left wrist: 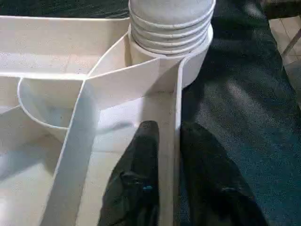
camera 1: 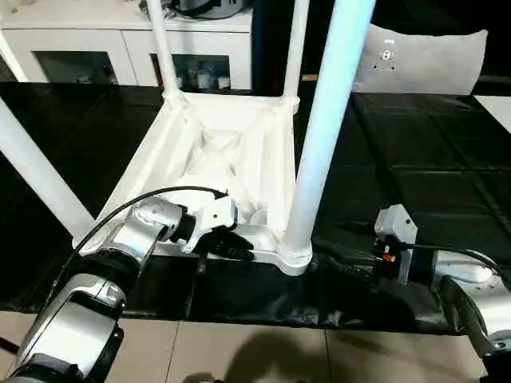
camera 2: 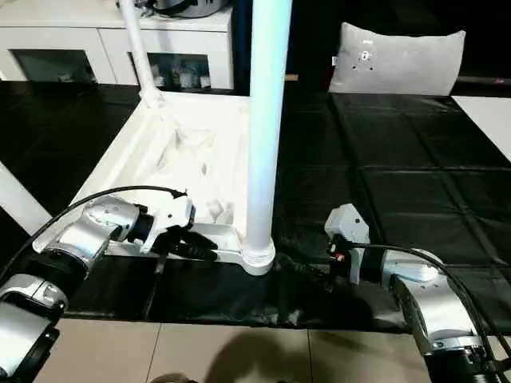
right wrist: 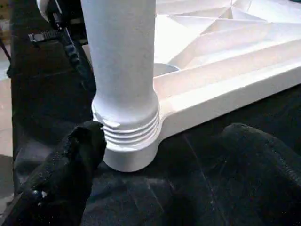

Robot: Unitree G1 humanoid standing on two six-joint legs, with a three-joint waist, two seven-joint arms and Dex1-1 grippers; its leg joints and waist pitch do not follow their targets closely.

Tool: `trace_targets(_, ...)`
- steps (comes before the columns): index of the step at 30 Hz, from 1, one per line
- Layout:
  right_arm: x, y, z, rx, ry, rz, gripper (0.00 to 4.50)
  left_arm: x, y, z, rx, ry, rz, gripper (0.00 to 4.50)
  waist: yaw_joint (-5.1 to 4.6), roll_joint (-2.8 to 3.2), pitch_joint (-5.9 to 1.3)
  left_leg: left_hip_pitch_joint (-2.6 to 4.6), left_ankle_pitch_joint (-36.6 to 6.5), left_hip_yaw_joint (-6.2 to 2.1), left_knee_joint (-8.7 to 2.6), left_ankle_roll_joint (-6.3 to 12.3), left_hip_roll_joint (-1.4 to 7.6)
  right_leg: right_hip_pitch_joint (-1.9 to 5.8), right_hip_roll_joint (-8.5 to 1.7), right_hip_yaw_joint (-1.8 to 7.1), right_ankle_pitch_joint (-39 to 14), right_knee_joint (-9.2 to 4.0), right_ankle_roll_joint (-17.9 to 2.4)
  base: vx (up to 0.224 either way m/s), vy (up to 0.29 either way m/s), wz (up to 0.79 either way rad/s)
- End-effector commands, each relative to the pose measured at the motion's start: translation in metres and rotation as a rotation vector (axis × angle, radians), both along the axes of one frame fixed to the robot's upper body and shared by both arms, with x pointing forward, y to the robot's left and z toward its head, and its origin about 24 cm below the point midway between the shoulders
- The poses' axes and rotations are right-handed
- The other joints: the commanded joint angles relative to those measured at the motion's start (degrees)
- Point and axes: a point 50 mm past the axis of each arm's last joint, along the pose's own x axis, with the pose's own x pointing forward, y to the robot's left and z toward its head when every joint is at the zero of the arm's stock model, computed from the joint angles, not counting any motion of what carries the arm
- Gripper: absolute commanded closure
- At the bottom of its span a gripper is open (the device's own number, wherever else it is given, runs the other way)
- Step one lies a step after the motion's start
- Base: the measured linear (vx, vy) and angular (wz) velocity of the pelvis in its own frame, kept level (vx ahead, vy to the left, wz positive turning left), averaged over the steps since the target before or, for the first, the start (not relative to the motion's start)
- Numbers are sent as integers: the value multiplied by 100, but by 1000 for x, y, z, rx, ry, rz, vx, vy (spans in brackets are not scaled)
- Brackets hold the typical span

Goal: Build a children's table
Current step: Rotate leg to tighten

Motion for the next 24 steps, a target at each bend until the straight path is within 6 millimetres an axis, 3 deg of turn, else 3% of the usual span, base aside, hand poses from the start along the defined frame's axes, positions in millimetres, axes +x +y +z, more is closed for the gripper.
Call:
trace_targets(1, -1, 2, 2, 7, -2, 11, 0, -2, 1, -3, -17, 5, 14, 358, 32, -14, -377, 16, -919, -153, -386, 439, 370, 329, -594, 370, -2320, -538, -212, 0, 0, 0)
trace_targets(10, -2, 4, 2, 8, 0, 16, 0, -4, 2, -7, 1, 11, 19, 358, 22, -16, -364, 24, -998, -154, -393, 423, 369, 320, -598, 364, -2446, -562, -185, 0, 0, 0)
trace_targets(19, 0, 5, 3, 11, -3, 22, 0, -4, 3, -11, 36, 1, 18, 435, 12, -14, -342, 45, -1102, -155, -392, 389, 347, 300, -588, 331, -2806, -632, -5, 0, 0, 0)
trace_targets(24, 2, 6, 4, -1, 4, 52, 0, -6, 4, -13, 83, -18, -16, 446, -13, -1, -364, 26, -1105, -171, -407, 420, 381, 318, -602, 355, -2499, -582, -127, 0, 0, 0)
